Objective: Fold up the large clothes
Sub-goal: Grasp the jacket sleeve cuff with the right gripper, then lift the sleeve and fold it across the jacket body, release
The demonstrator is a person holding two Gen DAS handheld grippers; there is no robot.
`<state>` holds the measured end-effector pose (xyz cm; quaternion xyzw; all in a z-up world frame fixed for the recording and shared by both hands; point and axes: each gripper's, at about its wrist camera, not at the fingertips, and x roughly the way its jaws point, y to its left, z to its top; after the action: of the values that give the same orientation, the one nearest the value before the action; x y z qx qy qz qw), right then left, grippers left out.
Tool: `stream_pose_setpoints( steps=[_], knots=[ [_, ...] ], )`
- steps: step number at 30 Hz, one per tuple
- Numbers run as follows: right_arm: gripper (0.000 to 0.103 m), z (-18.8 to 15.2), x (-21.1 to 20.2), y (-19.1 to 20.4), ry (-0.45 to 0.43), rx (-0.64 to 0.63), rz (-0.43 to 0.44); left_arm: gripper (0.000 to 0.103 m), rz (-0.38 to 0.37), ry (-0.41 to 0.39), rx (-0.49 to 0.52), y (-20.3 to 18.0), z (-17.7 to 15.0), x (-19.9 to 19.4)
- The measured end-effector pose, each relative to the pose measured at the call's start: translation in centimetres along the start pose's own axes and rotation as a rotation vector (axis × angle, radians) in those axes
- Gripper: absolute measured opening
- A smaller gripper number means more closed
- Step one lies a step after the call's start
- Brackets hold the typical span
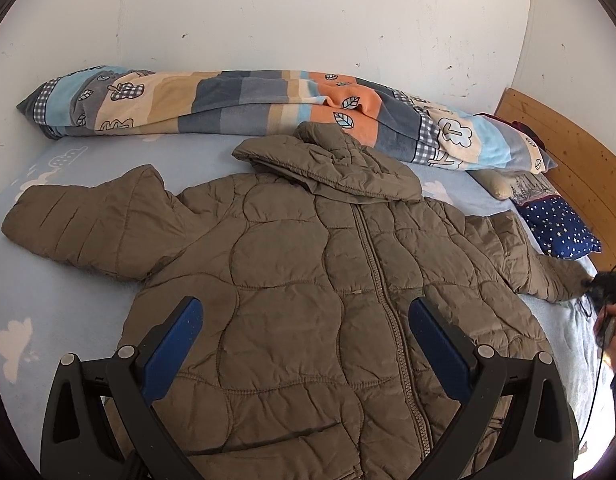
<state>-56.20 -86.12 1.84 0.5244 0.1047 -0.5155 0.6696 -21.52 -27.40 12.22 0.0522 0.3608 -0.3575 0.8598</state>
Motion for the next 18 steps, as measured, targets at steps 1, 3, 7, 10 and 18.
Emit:
stream_pose_setpoints(
  steps=[1, 3, 7, 10, 18],
  knots=[
    [0.018, 0.2, -0.8, 1.0, -0.021, -0.028, 0.008, 0.102, -0.001, -0.002, -0.001, 0.0, 0.0, -0.1],
    [0.016, 0.5, -2.7, 3.4, -0.070, -0.071, 0.040, 0.102, -0.004, -0.007, -0.004, 0.0, 0.0, -0.4],
    [0.015, 0.3, -7.0, 8.7, -0.159, -0.161, 0.109, 0.102, -0.008, -0.027, -0.005, 0.0, 0.3, -1.3],
    [0.015, -0.5, -10.3, 13.3, -0.211, -0.232, 0.178, 0.102, -0.012, -0.041, -0.007, 0.1, 0.6, -2.0],
    [0.015, -6.6, -17.9, 25.4, -0.261, -0.474, 0.415, 0.102, -0.010, -0.048, -0.026, 1.2, 1.0, -2.9]
  ],
)
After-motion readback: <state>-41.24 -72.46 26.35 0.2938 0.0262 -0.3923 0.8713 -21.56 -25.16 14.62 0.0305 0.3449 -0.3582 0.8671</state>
